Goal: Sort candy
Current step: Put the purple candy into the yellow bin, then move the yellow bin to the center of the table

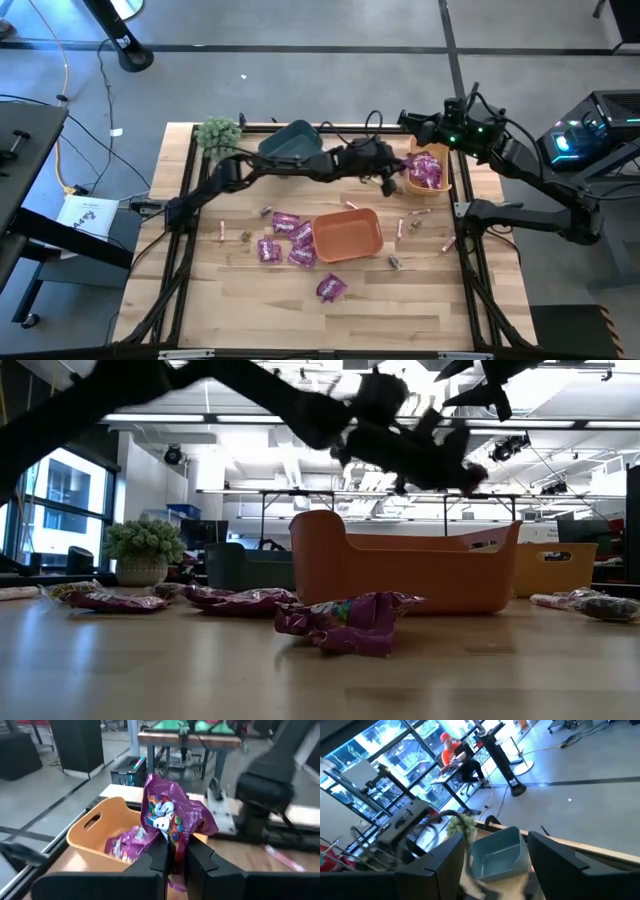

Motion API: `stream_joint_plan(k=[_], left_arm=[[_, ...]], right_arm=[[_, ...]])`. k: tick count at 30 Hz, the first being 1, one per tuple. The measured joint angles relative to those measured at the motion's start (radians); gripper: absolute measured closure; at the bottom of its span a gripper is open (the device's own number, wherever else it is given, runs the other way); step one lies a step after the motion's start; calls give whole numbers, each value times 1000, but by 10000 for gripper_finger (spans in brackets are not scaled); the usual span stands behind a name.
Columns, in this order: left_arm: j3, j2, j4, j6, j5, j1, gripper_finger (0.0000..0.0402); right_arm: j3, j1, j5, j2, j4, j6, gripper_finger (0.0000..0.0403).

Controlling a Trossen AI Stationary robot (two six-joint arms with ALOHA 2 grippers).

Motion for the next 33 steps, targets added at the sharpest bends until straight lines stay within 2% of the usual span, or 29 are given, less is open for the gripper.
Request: stream_joint_plan(k=[9,13,16,25,28,31,33], left_arm=[[234,196,143,-128,-29,11,333],[374,303,198,-256,-24,12,297],[359,328,244,-338,-1,11,265],[357,295,15,-343,31,0,182],[388,287,-95,-405,83,6,178],[383,290,-193,-515,176,25,180],[382,294,-209,-574,224,36,184]], right_arm=[[0,0,-2,0,11,17,191],[0,0,-1,1,24,40,191],[0,0,-1,1,25,42,191],[0,0,8,1,25,58,191],[0,0,57,2,16,58,191],[0,0,98,9,6,57,191],[0,0,99,16,8,57,191]])
